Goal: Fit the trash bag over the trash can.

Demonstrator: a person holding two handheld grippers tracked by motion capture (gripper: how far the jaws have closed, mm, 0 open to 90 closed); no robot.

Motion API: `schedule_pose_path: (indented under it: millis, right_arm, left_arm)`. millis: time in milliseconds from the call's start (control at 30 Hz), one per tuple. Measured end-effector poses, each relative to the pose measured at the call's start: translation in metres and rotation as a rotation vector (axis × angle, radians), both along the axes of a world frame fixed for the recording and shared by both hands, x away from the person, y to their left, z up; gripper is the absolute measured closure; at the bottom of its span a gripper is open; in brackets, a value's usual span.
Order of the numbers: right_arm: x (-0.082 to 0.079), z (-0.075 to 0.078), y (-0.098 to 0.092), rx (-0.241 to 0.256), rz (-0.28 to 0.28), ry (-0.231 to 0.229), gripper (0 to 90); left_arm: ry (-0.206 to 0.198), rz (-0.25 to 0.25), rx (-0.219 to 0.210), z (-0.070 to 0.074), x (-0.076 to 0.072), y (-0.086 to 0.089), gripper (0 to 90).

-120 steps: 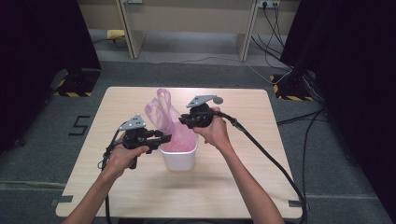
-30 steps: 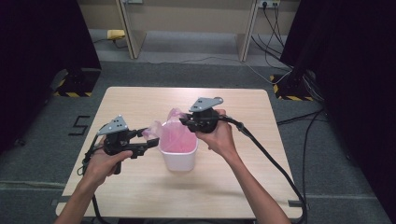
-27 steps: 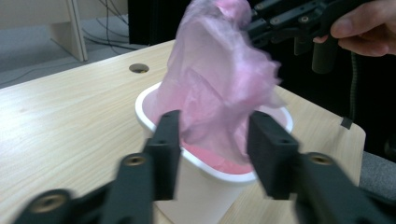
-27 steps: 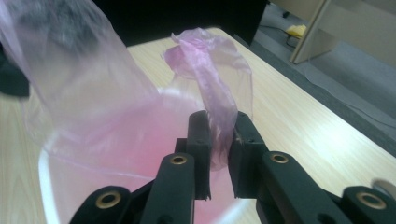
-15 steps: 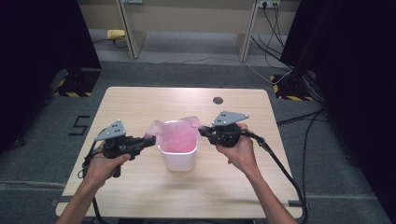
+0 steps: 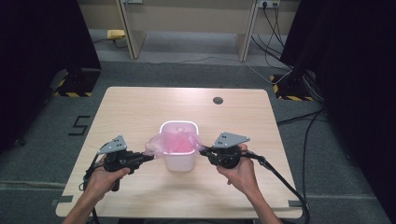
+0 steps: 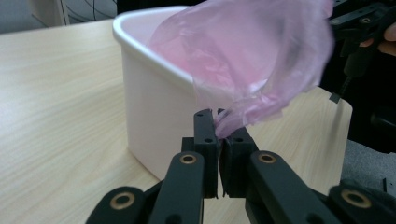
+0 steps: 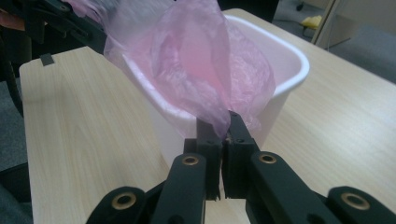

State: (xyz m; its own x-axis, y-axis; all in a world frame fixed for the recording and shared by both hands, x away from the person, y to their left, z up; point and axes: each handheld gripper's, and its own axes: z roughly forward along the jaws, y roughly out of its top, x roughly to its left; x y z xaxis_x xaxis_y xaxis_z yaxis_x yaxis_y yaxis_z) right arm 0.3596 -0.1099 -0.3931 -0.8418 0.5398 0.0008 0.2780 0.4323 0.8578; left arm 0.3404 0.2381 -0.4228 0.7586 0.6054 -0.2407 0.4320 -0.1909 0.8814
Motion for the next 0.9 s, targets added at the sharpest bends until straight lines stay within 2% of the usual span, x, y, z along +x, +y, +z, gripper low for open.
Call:
schedule_pose_path:
  millis: [167,233,300,400,433,533,600,667,700,767,900]
  right_arm:
    - [0.004,-0.014,-0.001,-0.011,-0.026,0.015,88.0]
    - [0.007,-0.022,-0.001,-0.009,-0.032,0.026,88.0]
    - [0.009,-0.029,0.000,-0.011,-0.032,0.028,88.0]
    - [0.012,-0.037,-0.001,-0.010,-0.032,0.030,87.8]
    - [0.013,-0.038,-0.002,-0.006,-0.031,0.035,85.9]
    - [0.010,-0.035,-0.005,-0.012,-0.027,0.043,71.8]
    - [0.006,-0.030,-0.008,-0.036,-0.014,0.048,59.1]
    - [0.000,-0.026,-0.012,-0.060,-0.003,0.036,51.9]
    - [-0.002,-0.024,-0.015,-0.070,-0.002,0.036,49.5]
    - [-0.007,-0.020,-0.020,-0.061,-0.003,0.034,44.9]
    - [-0.018,-0.006,-0.027,-0.011,-0.004,-0.003,40.9]
  left_arm:
    - [0.005,0.014,0.019,-0.007,0.007,-0.004,85.8]
    - [0.014,0.023,0.020,-0.012,0.011,-0.004,85.5]
    - [0.016,0.023,0.044,-0.019,0.016,-0.005,84.8]
    - [0.024,0.024,0.048,-0.028,0.021,-0.008,83.1]
    - [0.021,0.025,0.054,-0.028,0.020,-0.008,80.3]
    - [-0.003,0.024,0.074,-0.022,0.014,-0.006,65.5]
    - [-0.029,0.024,0.092,-0.016,0.007,-0.003,56.4]
    - [-0.052,0.021,0.114,-0.011,0.000,-0.001,44.2]
    - [-0.066,0.016,0.127,-0.009,-0.004,-0.001,38.6]
    - [-0.090,0.009,0.137,-0.005,-0.011,-0.001,33.3]
    - [-0.122,0.007,0.118,0.005,-0.020,-0.003,24.8]
